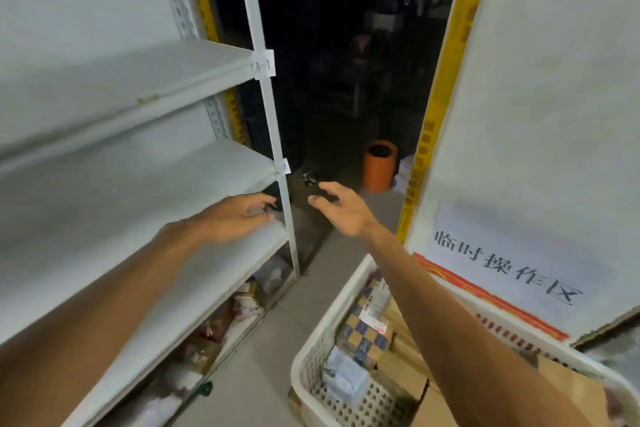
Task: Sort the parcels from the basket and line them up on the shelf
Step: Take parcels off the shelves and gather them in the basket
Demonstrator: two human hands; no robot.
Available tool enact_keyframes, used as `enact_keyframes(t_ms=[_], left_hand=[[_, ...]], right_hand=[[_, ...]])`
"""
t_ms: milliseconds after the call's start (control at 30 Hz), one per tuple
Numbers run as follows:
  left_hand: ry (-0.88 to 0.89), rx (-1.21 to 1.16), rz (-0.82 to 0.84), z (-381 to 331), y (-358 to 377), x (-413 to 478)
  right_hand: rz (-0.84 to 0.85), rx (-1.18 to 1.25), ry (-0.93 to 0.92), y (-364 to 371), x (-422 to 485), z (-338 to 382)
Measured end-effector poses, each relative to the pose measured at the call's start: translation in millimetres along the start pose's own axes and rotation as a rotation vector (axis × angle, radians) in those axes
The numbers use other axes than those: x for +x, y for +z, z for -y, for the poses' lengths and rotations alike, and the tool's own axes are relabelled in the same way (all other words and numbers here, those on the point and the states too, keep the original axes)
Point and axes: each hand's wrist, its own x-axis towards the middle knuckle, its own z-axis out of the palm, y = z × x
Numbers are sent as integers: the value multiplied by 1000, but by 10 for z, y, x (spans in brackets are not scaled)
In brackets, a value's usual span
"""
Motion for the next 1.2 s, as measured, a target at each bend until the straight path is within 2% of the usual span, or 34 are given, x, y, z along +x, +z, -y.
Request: enact_keyframes(t_ms=[133, 267, 467, 733, 1000, 1200], left_hand=[[-128, -14, -166, 443, -518, -549], [-221, -58, -350, 868, -983, -1224], [-444, -12, -483, 1451, -1546, -2358], [-585, 67, -701, 2116, -1958, -3835], [-740, 72, -825, 2688, -2097, -5135], [-803, 62, -873, 2960, -2206, -5663]], right_hand=[[219, -39, -103, 419, 201, 614], [340, -85, -236, 953, 246, 1293], [582, -74, -420, 1900, 112, 2357], [632, -112, -718, 3220, -450, 3527], [779, -131, -814, 4332, -1086, 4324], [881, -94, -845, 5093, -1444, 4776]])
